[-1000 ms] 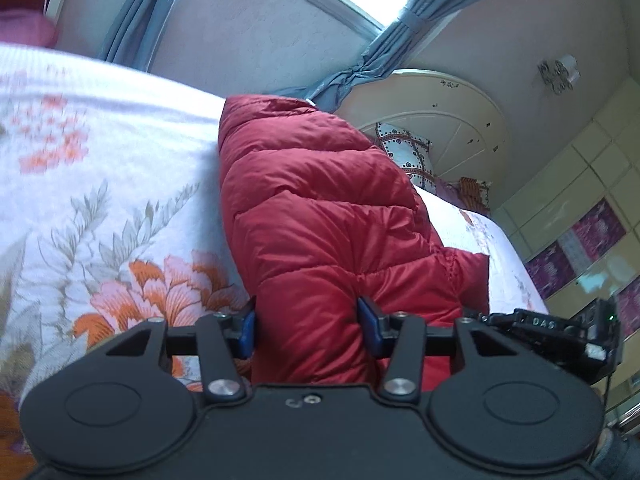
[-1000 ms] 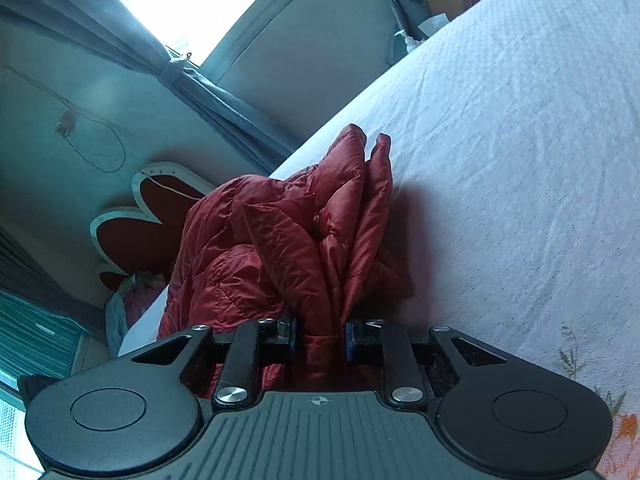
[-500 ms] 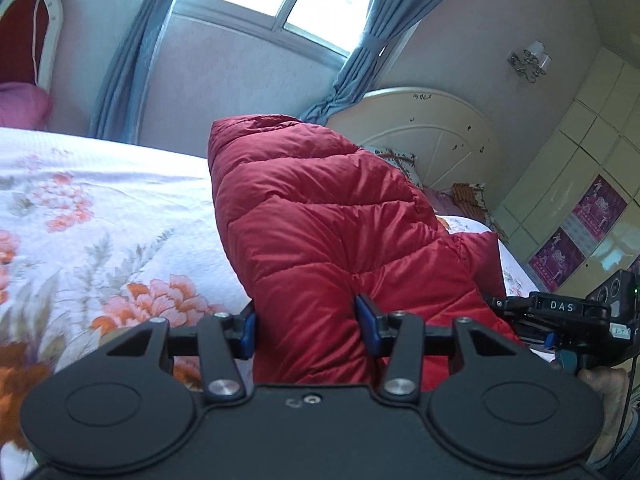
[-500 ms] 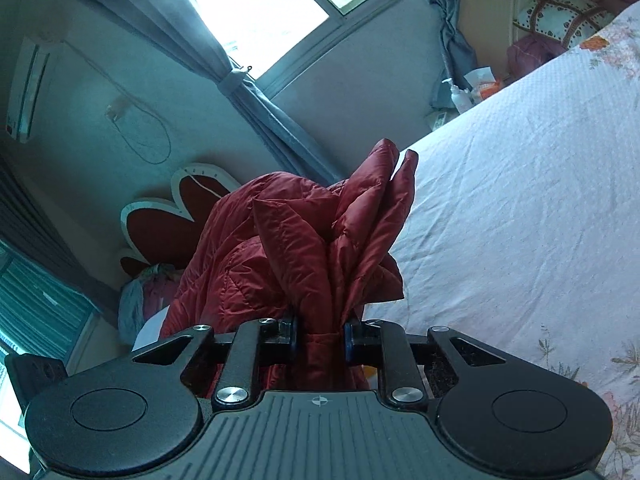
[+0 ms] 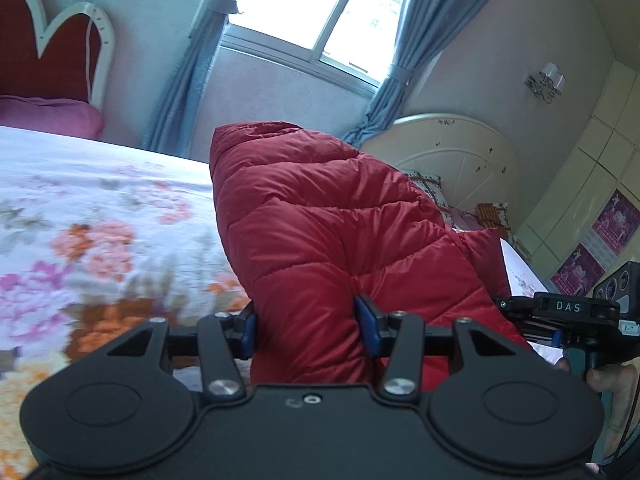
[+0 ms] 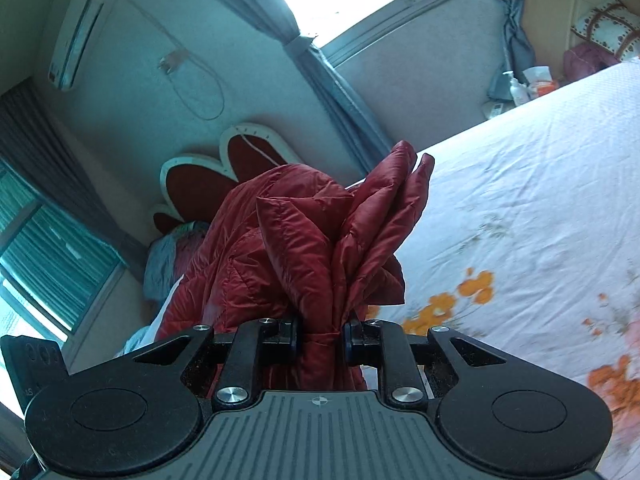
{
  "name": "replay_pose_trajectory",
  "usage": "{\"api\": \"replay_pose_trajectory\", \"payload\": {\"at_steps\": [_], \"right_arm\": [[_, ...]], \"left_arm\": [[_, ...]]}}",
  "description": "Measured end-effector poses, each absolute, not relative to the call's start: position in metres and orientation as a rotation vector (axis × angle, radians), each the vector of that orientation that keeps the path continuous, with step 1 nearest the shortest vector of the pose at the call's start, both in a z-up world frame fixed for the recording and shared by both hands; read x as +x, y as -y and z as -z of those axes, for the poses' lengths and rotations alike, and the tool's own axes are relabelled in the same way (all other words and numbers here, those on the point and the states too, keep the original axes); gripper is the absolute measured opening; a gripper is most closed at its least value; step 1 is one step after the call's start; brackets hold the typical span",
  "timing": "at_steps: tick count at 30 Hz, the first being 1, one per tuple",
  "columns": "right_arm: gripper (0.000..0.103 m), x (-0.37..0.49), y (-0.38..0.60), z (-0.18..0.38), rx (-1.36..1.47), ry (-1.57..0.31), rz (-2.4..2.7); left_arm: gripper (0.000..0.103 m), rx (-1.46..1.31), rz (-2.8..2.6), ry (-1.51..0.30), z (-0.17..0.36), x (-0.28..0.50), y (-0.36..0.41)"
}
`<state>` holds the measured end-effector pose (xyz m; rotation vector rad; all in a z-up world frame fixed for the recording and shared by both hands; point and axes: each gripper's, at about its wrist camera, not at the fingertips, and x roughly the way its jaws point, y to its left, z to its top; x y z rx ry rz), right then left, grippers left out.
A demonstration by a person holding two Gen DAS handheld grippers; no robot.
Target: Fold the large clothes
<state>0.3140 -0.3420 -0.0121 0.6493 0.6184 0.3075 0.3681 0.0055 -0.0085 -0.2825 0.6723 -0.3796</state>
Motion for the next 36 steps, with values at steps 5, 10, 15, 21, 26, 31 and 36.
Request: {"api": "replay_pose_trajectory", "payload": {"at_steps": [5, 10, 15, 21, 26, 31, 36], "right_arm": [[0.019, 0.320, 0.285, 0.012, 0.628, -0.634, -0.311], [0.019, 0.323, 0.229, 0.014, 0.601, -0.648, -0.321], [0.019, 0.326, 0.189, 0.025, 0.596, -0.663, -0.327], [0.019, 0.320, 0.167, 0.029, 0.594, -0.679, -0.314], [0.019, 0.322, 0.165, 0.030, 0.591, -0.698, -0.289], [0.019, 0.323, 0.162, 0.039, 0.584, -0.707, -0.274], [0.019, 0.324, 0.159, 0.054, 0.590, -0.741, -0.254]], "left_arm": [[0.047, -0.301, 0.368, -0.669, 0.011, 0.368, -0.014], [0.047, -0.316, 0.352, -0.674, 0.012, 0.360, -0.048], [0.047, -0.321, 0.338, -0.682, 0.013, 0.348, -0.083], [0.047, -0.322, 0.343, -0.695, 0.016, 0.339, -0.111], [0.047, -0.333, 0.344, -0.707, 0.026, 0.337, -0.123], [0.047, -0.349, 0.347, -0.716, 0.035, 0.336, -0.131], [0.047, -0.357, 0.338, -0.748, 0.045, 0.338, -0.131]]}}
